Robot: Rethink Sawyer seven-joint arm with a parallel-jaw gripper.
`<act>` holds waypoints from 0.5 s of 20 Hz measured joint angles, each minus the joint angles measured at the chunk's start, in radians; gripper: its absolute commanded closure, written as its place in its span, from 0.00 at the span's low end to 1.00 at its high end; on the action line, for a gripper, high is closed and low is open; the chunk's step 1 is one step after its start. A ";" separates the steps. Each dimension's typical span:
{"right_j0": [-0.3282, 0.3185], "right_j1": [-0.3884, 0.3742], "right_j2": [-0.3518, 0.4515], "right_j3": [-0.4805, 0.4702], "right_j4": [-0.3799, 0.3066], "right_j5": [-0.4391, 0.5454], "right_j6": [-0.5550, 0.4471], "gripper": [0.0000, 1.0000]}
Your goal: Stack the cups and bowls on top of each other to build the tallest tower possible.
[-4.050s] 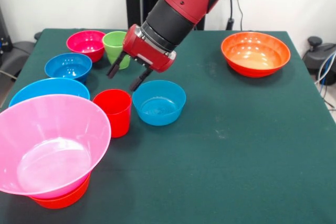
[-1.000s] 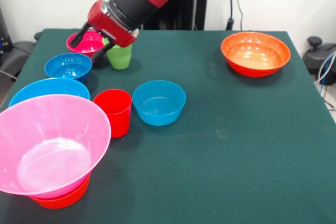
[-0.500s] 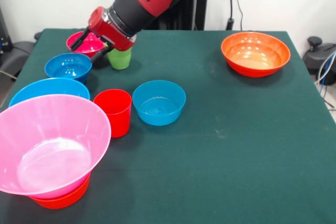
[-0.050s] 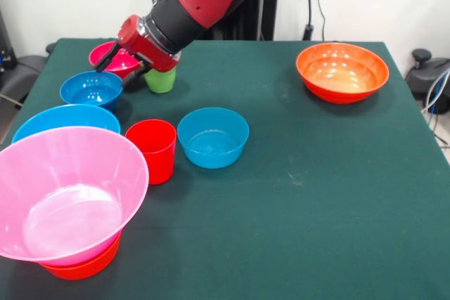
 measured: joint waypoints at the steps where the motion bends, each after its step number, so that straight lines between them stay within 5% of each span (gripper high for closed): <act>1: 0.000 0.005 -0.002 0.000 0.004 -0.007 0.000 0.00; 10: 0.000 0.035 -0.006 -0.003 0.040 -0.053 0.000 0.00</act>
